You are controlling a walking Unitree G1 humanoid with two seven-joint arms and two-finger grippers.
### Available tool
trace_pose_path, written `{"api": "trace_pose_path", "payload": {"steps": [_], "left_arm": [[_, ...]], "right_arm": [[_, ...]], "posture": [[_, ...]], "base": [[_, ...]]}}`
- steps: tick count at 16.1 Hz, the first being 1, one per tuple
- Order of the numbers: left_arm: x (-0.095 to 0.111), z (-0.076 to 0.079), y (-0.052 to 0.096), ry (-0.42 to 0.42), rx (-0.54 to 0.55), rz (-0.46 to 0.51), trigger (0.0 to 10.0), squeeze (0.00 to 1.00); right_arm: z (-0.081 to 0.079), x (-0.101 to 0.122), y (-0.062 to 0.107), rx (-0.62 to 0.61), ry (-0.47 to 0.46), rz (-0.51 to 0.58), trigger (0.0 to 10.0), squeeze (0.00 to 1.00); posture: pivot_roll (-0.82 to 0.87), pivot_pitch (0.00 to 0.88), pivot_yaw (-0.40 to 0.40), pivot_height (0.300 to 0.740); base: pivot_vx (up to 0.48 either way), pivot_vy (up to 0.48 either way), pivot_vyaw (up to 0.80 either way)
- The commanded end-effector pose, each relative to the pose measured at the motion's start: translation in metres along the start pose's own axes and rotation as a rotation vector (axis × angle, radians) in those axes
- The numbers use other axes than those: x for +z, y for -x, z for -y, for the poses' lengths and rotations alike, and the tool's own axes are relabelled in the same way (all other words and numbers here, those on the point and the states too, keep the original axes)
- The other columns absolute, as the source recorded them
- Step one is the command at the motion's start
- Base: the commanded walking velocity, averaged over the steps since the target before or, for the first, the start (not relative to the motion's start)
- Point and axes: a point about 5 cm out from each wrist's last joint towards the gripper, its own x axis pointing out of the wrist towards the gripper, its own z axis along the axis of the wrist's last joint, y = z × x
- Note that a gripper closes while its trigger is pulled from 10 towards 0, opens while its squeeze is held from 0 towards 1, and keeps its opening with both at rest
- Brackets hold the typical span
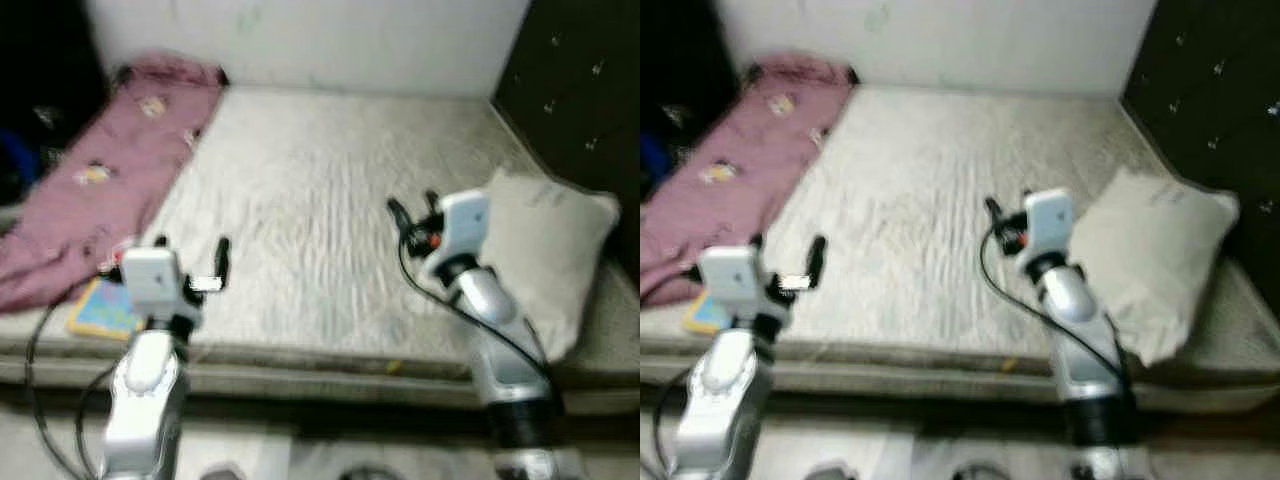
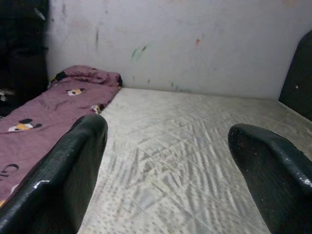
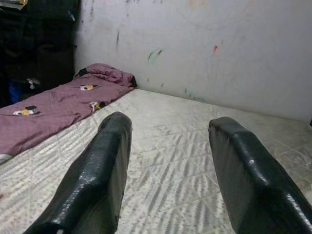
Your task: Clean up the room
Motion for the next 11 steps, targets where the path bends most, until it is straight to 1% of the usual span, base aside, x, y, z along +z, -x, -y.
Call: {"api": "trace_pose_path", "payload": {"steps": [1, 3, 11], "left_arm": [[0.0019, -0.0036, -0.0006, -0.011, 0.0, 0.009, 10.0, 0.0], [0.0034, -0.0025, -0.0011, -0.011, -0.015, 0.019, 10.0, 0.0], [0.0036, -0.0019, -0.0011, -0.009, -0.026, 0.024, 10.0, 0.0]], "right_arm": [[-0.0034, 0.0037, -0.0025, 0.009, -0.006, 0.016, 10.0, 0.0], [-0.0033, 0.003, -0.0019, 0.007, -0.005, 0.015, 10.0, 0.0], [-0.0028, 0.0034, -0.0025, 0.004, -0.005, 0.016, 10.0, 0.0]], "posture": [[-0.09, 0.0, -0.044, 0.74], [-0.1, 0.0, -0.043, 0.74], [-0.1, 0.0, -0.044, 0.74]], "base": [[0.0, 0.0, 0.0], [0.0, 0.0, 0.0], [0.293, 0.0, 0.0]]}}
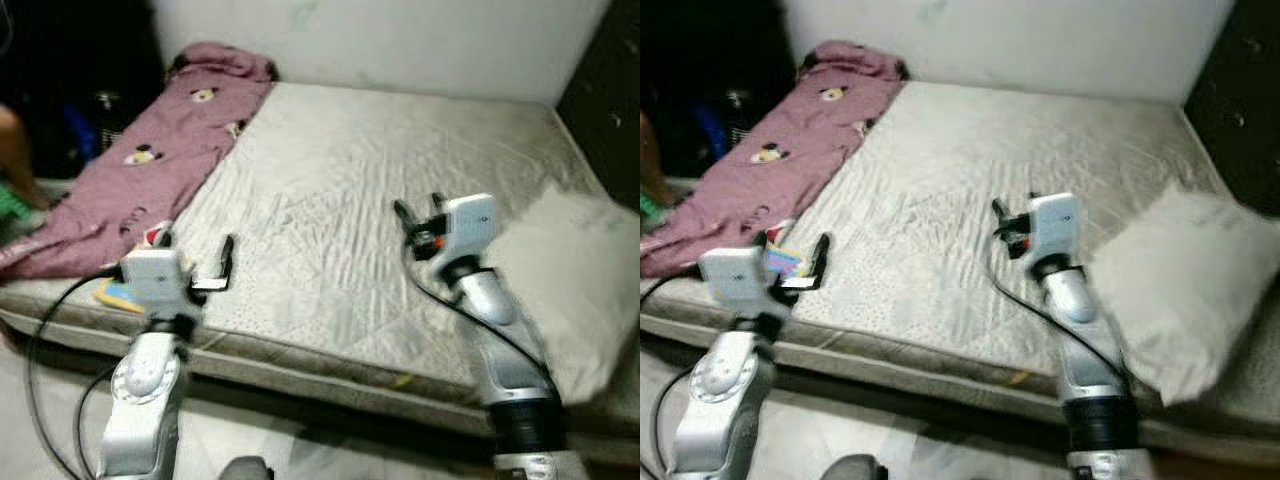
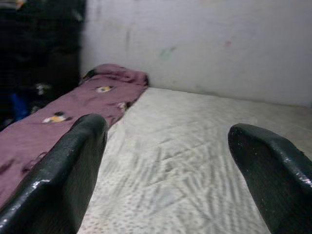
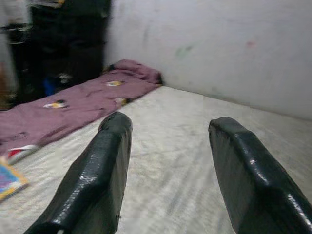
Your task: Clean up the room
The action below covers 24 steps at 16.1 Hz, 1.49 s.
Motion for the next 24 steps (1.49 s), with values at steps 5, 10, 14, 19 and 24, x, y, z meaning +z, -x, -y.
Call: {"api": "trace_pose_path", "payload": {"steps": [5, 10, 14, 19, 24], "left_arm": [[-0.0012, 0.0022, -0.0035, 0.016, 0.011, -0.018, 10.0, 0.0], [-0.0007, -0.0003, -0.0054, 0.012, 0.049, -0.018, 10.0, 0.0], [-0.0017, 0.0012, -0.0058, -0.011, 0.026, -0.029, 10.0, 0.0], [-0.0005, 0.0025, -0.007, -0.005, 0.019, -0.024, 10.0, 0.0], [0.0004, 0.002, -0.0084, 0.012, 0.019, -0.018, 10.0, 0.0]], "right_arm": [[0.0025, 0.0056, -0.0022, -0.008, 0.011, 0.02, 10.0, 0.0], [0.0026, 0.0049, -0.0028, -0.011, 0.01, 0.018, 10.0, 0.0], [0.001, 0.0014, -0.0002, -0.014, 0.004, 0.009, 10.0, 0.0], [0.0001, -0.0001, 0.0007, -0.008, 0.008, 0.004, 10.0, 0.0], [0.0012, 0.0026, -0.0013, -0.003, 0.02, 0.013, 10.0, 0.0]], "posture": [[-0.1, 0.0, -0.042, 0.74], [-0.09, 0.0, -0.041, 0.74], [-0.09, 0.0, -0.038, 0.74], [-0.09, 0.0, -0.039, 0.74], [-0.09, 0.0, -0.042, 0.74]], "base": [[0.107, 0.0, 0.0], [0.0, 0.0, -0.43], [0.0, 0.0, -0.58], [0.0, 0.0, 0.0], [0.0, -0.271, 0.0]]}}
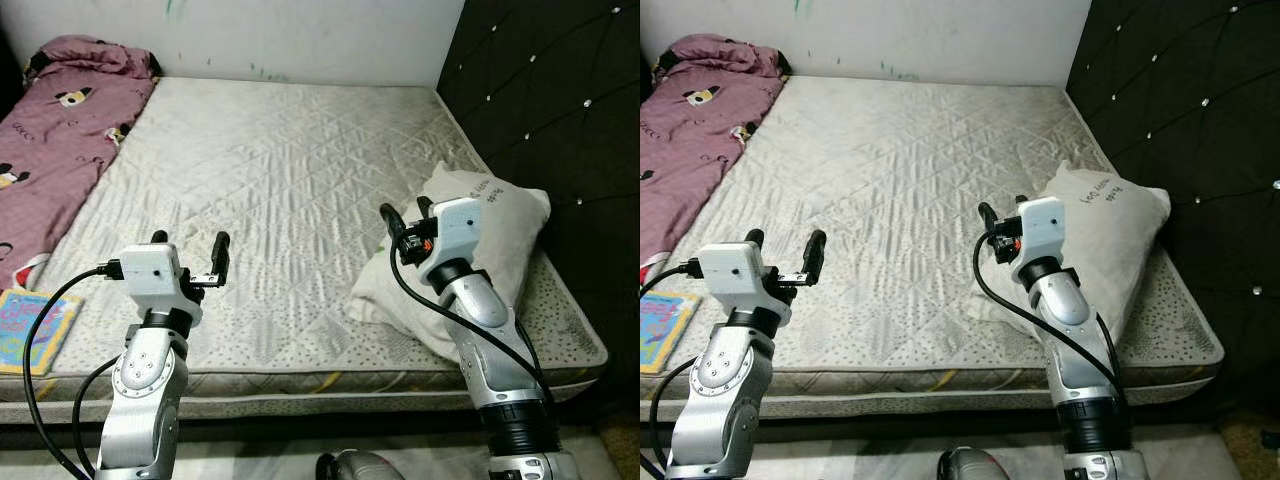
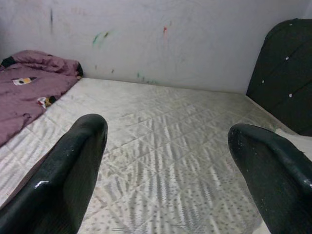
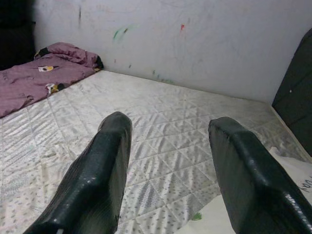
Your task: Clean up the room
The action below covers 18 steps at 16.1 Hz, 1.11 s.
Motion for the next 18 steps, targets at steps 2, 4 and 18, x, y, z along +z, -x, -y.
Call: {"api": "trace_pose_path", "payload": {"steps": [2, 4, 18], "left_arm": [[0.0003, 0.0009, -0.0022, 0.002, -0.009, -0.005, 10.0, 0.0], [0.0004, 0.001, -0.0025, 0.002, -0.014, -0.005, 10.0, 0.0], [0.0012, 0.0022, -0.0047, 0.017, -0.014, 0.008, 10.0, 0.0]], "right_arm": [[0.0037, 0.0071, -0.0015, -0.011, 0.012, 0.028, 10.0, 0.0], [0.0046, 0.0068, -0.0018, -0.011, 0.015, 0.028, 10.0, 0.0], [0.0051, 0.0103, -0.0034, -0.02, 0.017, 0.036, 10.0, 0.0]], "posture": [[-0.09, 0.0, -0.042, 0.74], [-0.09, 0.0, -0.042, 0.74], [-0.1, 0.0, -0.044, 0.74]], "base": [[0.0, -0.332, 0.0], [0.0, -0.343, 0.0], [0.0, -0.197, 0.0]]}}
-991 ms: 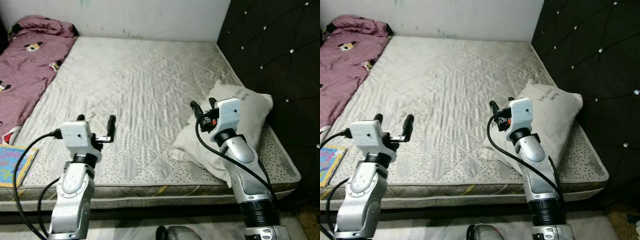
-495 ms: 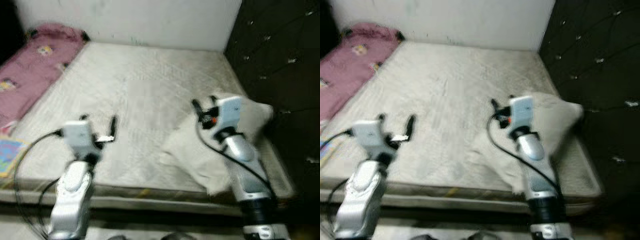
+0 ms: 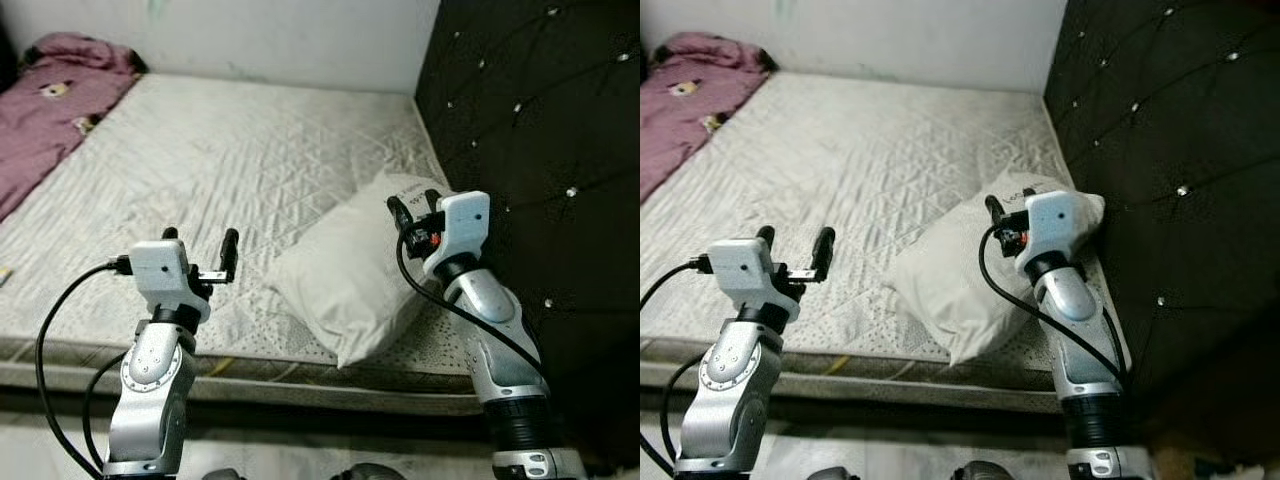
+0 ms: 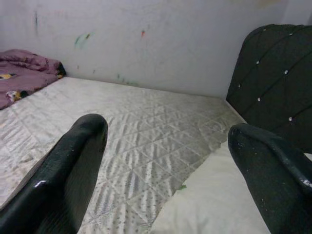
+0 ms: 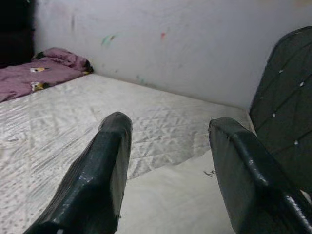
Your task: Clean up the room
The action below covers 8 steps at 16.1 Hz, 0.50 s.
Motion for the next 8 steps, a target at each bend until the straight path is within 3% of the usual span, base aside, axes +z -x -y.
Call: {"api": "trace_pose_path", "payload": {"steps": [1, 7, 8], "left_arm": [[0.0013, -0.0024, -0.0007, -0.007, 0.005, 0.004, 10.0, 0.0], [0.0021, -0.0022, -0.001, -0.006, -0.016, 0.004, 10.0, 0.0], [0.002, -0.0019, -0.0011, -0.009, -0.026, 0.001, 10.0, 0.0]], "right_arm": [[-0.001, 0.0051, -0.0022, 0.002, 0.002, 0.016, 10.0, 0.0], [-0.0008, 0.0041, -0.0022, -0.003, -0.002, 0.011, 10.0, 0.0], [-0.0006, 0.0037, -0.0022, -0.005, -0.003, 0.009, 10.0, 0.0]], "posture": [[-0.1, 0.0, -0.043, 0.74], [-0.1, 0.0, -0.042, 0.74], [-0.1, 0.0, -0.04, 0.74]], "base": [[0.0, 0.0, 0.0], [0.0, 0.0, 0.0], [0.0, 0.0, -0.64]]}}
